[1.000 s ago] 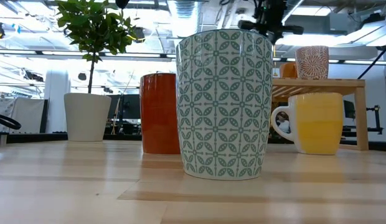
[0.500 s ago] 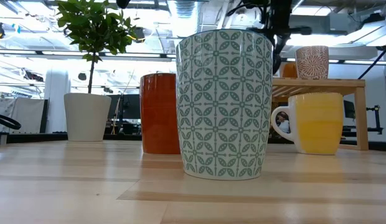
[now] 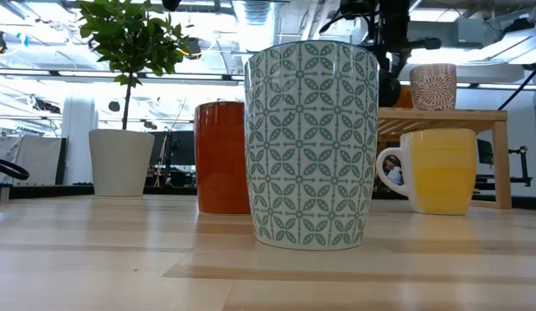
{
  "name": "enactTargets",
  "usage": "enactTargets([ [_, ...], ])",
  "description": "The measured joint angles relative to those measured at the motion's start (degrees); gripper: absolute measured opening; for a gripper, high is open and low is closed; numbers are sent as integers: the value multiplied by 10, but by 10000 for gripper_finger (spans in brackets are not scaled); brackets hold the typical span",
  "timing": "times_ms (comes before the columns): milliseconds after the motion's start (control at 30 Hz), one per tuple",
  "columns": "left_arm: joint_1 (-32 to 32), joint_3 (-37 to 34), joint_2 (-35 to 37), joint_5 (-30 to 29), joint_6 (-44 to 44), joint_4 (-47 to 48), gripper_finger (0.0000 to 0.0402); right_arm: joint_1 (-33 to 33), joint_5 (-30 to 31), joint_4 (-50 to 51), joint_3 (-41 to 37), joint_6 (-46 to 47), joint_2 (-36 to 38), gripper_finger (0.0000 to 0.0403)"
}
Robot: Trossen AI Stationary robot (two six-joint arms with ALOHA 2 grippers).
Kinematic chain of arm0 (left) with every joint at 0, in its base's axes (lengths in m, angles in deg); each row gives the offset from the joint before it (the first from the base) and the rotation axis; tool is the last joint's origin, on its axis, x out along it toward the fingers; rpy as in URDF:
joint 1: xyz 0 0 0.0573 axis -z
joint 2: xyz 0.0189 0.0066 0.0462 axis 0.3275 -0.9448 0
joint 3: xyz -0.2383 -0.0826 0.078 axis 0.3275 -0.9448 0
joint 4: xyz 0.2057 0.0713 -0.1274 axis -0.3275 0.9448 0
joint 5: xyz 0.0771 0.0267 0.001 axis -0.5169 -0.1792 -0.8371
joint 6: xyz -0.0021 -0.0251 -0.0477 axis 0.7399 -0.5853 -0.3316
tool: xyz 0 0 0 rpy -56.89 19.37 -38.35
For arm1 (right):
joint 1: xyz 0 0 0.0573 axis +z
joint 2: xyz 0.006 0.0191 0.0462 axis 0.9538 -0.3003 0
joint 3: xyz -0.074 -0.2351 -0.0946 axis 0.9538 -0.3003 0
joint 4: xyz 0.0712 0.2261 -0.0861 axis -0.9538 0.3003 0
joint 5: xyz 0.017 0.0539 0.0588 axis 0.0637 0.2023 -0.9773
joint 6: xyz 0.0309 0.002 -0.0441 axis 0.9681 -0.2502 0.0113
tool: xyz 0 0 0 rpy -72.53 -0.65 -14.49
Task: Place coffee mugs
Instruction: Put the black mug on the shelf
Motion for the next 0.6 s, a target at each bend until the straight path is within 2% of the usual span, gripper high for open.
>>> enactTargets([
  [600, 0, 0, 0, 0, -20, 0, 0, -3, 1, -18, 0, -16, 0, 73],
])
